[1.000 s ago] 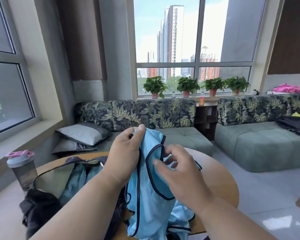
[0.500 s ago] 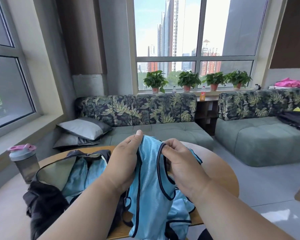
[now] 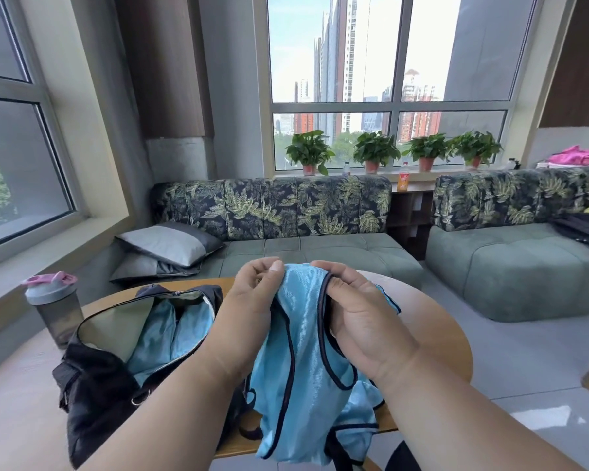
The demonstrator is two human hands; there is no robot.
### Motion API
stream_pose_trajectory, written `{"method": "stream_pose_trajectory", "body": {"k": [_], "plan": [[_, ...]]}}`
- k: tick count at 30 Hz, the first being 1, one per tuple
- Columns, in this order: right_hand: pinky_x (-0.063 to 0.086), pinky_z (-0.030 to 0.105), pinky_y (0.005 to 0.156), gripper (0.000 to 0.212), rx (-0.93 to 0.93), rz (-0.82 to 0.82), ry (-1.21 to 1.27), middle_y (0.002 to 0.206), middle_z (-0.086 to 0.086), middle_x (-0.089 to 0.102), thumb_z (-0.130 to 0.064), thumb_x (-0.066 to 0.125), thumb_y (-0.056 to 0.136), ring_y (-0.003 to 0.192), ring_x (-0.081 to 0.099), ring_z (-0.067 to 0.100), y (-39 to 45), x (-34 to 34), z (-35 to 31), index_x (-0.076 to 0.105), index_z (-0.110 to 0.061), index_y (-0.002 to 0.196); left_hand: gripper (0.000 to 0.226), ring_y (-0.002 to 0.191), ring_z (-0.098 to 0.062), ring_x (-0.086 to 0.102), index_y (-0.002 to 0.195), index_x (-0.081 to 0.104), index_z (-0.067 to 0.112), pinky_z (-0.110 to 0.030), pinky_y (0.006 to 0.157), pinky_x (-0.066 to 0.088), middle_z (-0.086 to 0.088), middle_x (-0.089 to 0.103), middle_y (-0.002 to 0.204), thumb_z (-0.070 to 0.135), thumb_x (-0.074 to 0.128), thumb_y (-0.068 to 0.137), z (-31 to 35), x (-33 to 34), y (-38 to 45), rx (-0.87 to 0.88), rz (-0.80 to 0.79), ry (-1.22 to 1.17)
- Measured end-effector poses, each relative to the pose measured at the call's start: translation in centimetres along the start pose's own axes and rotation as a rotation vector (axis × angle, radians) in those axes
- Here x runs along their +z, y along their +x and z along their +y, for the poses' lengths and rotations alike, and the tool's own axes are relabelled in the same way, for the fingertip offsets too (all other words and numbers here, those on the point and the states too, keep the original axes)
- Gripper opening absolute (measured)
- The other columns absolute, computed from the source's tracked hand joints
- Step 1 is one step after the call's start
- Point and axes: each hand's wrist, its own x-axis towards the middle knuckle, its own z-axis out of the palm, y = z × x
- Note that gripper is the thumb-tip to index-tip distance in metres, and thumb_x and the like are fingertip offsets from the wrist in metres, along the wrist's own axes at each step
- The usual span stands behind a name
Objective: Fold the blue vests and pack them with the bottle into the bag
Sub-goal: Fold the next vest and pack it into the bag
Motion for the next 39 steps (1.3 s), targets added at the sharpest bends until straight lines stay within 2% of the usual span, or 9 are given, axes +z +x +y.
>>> {"method": "stream_pose_trajectory", "body": {"k": [2,6,10,14,19,23,27,31,39], "plan": [[0.06,0.041,0.088,0.018,-0.033,0.058,-0.04,0.106,0.022,0.077,-0.001,0.058,0.102,0.096,0.075,0.029,0.3,-0.1,0.0,0.074,-0.009,0.106,0.029,0.076,-0.002,0.062,0.111,0.06,0.022,-0.014,0.074,0.05,0.002,0.069,0.099,0.046,0.067,0.099,-0.3,-0.2,-0.6,0.118,0.13,0.212],[0.059,0.044,0.091,0.018,-0.066,0.115,-0.069,0.107,0.022,0.077,-0.003,0.061,0.101,0.096,0.074,0.03,0.7,-0.1,-0.1,0.077,-0.013,0.1,0.06,0.059,-0.011,0.041,0.077,0.05,0.012,-0.031,0.06,0.037,0.005,0.047,0.066,0.069,0.064,0.09,-1.1,-1.1,-2.1,0.105,0.176,0.436],[0.059,0.045,0.086,0.021,-0.069,0.129,-0.079,0.101,0.02,0.077,-0.004,0.061,0.101,0.091,0.073,0.029,1.0,0.2,-0.1,0.078,-0.015,0.096,0.064,0.06,-0.02,0.04,0.079,0.053,0.003,-0.034,0.053,0.036,-0.007,0.046,0.064,0.063,0.073,0.088,-1.5,-0.6,-3.0,0.005,0.015,0.396],[0.058,0.049,0.093,0.022,-0.057,0.126,-0.108,0.102,0.021,0.078,-0.006,0.064,0.1,0.093,0.073,0.031,0.7,0.5,0.0,0.08,-0.018,0.092,0.03,0.088,-0.033,0.075,0.097,0.078,0.016,-0.061,0.085,0.06,-0.018,0.077,0.097,0.045,0.074,0.096,-1.5,-0.8,-3.0,0.031,-0.033,0.262],[0.061,0.041,0.083,0.016,-0.056,0.128,-0.114,0.099,0.018,0.079,-0.006,0.068,0.098,0.086,0.075,0.026,0.3,0.1,-0.8,0.079,-0.017,0.097,0.039,0.086,-0.015,0.062,0.09,0.071,0.011,-0.034,0.082,0.049,-0.013,0.07,0.093,0.049,0.076,0.093,0.7,-1.9,-2.5,0.28,-0.017,0.133],[0.059,0.028,0.062,0.014,-0.023,0.078,-0.119,0.095,0.015,0.079,-0.003,0.067,0.097,0.075,0.075,0.02,-0.3,0.6,-1.0,0.076,-0.01,0.105,0.033,0.11,0.0,0.065,0.073,0.062,0.018,-0.018,0.093,0.049,0.001,0.066,0.129,0.039,0.08,0.091,1.3,-2.1,-2.2,0.325,0.003,0.171],[0.056,0.025,0.056,0.014,0.015,0.062,-0.137,0.086,0.01,0.077,-0.003,0.069,0.096,0.064,0.071,0.014,-0.5,0.6,-0.7,0.076,-0.009,0.107,0.02,0.11,-0.009,0.071,0.094,0.07,-0.001,-0.016,0.087,0.054,0.001,0.077,0.121,0.018,0.07,0.089,1.5,-1.7,-2.6,0.282,-0.073,0.007],[0.054,0.035,0.067,0.028,-0.009,0.047,-0.23,0.083,0.01,0.073,0.004,0.063,0.095,0.066,0.065,0.02,-0.3,-0.1,-0.4,0.079,-0.015,0.108,0.012,0.082,-0.019,0.067,0.088,0.076,0.013,-0.029,0.076,0.058,-0.01,0.076,0.092,0.023,0.071,0.091,1.6,-1.7,-2.7,0.226,-0.037,-0.088],[0.051,0.06,0.108,0.046,-0.196,-0.106,-0.596,0.117,0.008,0.077,-0.015,0.071,0.085,0.107,0.07,0.033,-0.5,-0.2,0.7,0.074,-0.04,0.124,0.02,0.086,-0.024,0.071,0.099,0.078,0.01,-0.034,0.076,0.06,-0.017,0.077,0.099,0.022,0.062,0.1,0.9,-1.1,-2.9,0.156,-0.032,-0.141]]}}
